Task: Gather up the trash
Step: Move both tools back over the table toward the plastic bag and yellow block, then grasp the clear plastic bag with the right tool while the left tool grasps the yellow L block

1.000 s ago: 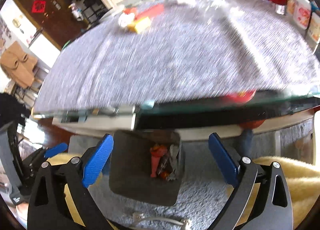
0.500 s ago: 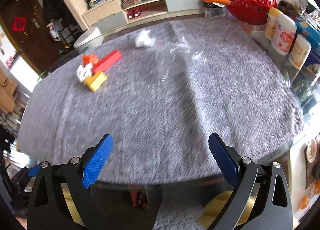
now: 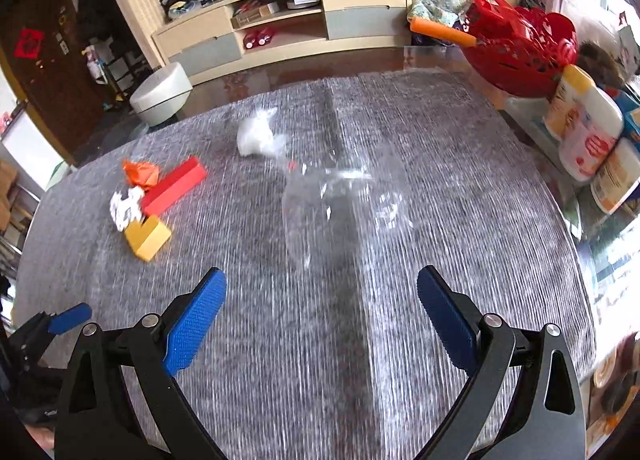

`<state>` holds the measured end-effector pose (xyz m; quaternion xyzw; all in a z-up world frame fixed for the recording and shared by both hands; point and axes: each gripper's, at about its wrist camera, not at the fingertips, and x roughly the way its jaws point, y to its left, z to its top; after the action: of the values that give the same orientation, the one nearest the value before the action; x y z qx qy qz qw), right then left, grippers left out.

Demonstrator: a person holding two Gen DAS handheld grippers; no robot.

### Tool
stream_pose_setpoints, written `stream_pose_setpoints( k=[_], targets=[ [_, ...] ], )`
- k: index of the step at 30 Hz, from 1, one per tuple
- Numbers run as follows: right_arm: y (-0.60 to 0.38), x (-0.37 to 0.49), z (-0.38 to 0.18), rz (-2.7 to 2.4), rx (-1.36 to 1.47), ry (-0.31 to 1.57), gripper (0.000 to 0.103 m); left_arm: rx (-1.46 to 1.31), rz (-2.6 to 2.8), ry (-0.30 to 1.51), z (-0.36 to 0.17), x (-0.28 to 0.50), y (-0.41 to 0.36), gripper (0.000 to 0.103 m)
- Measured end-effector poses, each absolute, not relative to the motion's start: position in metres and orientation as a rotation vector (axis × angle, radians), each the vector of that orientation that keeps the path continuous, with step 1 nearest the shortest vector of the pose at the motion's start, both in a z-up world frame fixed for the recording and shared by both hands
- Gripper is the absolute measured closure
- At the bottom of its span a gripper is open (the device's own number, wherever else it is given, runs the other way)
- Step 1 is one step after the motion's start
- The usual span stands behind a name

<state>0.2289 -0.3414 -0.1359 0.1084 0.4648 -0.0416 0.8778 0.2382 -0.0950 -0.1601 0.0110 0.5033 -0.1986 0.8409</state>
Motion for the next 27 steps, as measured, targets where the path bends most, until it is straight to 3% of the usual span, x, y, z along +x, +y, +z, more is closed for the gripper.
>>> stream_pose_setpoints(
  k=[21,26,27],
  targets=[
    [-0.357,0.280,-0.162,-0.135,0.235,1.005,0.006,0.059,-0.427,1.018,-0.174,0.319,-0.133,0.025],
    [-0.351,0.284,-0.169,-0.181,0.150,1.000,0.007,0.121,-0.396,0.987,-0.175,0.320,-0.141,0.035],
    [-0.349,0.285,-0.173,-0.187,0.134,1.004,0.014,0.139,-0.386,0.979,-0.175,0.320,-0.143,0.039]
  ],
)
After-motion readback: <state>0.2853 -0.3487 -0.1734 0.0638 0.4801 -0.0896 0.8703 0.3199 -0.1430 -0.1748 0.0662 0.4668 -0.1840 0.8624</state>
